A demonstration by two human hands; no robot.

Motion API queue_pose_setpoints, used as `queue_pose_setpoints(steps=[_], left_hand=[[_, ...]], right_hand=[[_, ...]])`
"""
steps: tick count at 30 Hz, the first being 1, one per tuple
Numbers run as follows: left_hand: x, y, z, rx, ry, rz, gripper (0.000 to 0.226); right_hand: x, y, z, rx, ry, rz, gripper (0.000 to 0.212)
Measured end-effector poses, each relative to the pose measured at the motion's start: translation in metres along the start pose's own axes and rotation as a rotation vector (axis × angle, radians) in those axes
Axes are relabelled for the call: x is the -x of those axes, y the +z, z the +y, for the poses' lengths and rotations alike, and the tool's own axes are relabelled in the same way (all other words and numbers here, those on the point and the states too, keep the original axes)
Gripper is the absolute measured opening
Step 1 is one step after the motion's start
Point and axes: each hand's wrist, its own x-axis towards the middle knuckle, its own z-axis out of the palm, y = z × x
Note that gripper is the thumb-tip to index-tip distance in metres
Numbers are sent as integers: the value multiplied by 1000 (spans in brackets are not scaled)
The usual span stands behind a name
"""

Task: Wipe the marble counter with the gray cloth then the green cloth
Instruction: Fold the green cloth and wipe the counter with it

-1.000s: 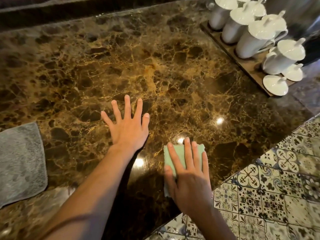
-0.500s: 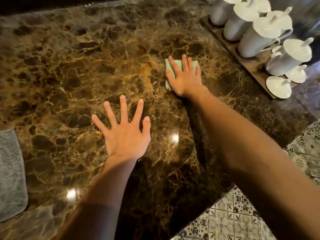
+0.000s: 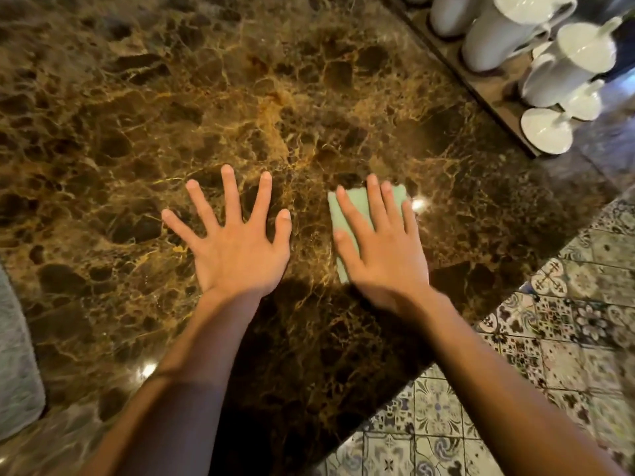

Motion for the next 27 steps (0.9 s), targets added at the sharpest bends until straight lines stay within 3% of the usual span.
queue_pose_setpoints(steps=[5, 9, 17, 27], left_hand=[[-2, -1, -1, -3, 32, 0, 65], [-1, -1, -1, -3, 42, -3, 65], [-1, -3, 0, 7, 33, -23, 64], [-2, -3, 1, 15, 4, -54, 62]], right_hand=[[119, 13, -12, -77, 2, -57, 59], [119, 17, -12, -57, 31, -39, 59], [18, 1, 4, -55, 136, -62, 61], [-161, -35, 35, -43, 99, -56, 62]])
